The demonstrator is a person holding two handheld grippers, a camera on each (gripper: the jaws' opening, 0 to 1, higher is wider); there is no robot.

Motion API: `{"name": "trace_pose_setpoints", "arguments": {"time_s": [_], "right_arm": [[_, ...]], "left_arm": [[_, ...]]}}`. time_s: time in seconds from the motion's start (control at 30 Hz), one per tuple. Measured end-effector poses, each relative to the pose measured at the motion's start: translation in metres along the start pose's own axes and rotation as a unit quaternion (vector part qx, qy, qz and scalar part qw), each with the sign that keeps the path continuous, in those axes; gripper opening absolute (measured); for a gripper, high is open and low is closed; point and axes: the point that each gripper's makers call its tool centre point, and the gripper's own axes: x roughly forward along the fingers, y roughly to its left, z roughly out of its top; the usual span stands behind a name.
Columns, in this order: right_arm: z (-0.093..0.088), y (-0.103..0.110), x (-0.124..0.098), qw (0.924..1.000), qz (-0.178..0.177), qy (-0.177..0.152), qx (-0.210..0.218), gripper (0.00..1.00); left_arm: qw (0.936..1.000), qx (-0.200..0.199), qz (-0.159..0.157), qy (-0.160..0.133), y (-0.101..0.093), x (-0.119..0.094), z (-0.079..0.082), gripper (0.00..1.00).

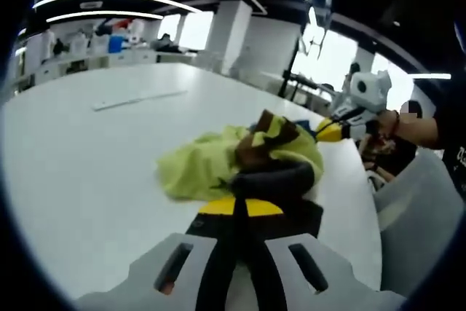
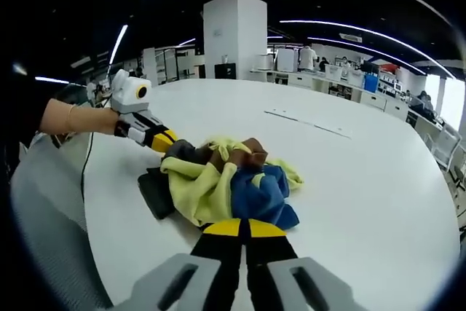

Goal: Fold the garment on the visible template until the final outline fits inside the template.

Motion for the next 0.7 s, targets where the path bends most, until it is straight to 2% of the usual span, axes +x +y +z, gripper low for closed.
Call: {"name": "trace_pose_setpoints", "arguments": {"time_s": [0.13,0.33,0.47,0.7], "right_arm": [[0.003,-0.001,-0.004,0.9999,-0.003,-0.009,0.006,0.00],[0.018,-0.008,-0.015,0.9993,-0.020,-0.030,0.013,0.00],[0.029,-0.017,-0.023,0.9987,-0.036,-0.035,0.010,0.00],[0.048,-0.026,-0.033,0.9983,-0.040,-0.042,-0.002,0.00]], "left_arm": [[1.0000,-0.002,0.007,-0.004,-0.001,-0.006,0.006,0.00],[0.9998,-0.010,0.016,-0.006,-0.008,-0.018,0.016,0.00],[0.9997,0.000,0.024,-0.001,-0.016,-0.027,0.024,0.00],[0.9992,0.009,0.038,0.005,-0.024,-0.044,0.035,0.00]]}}
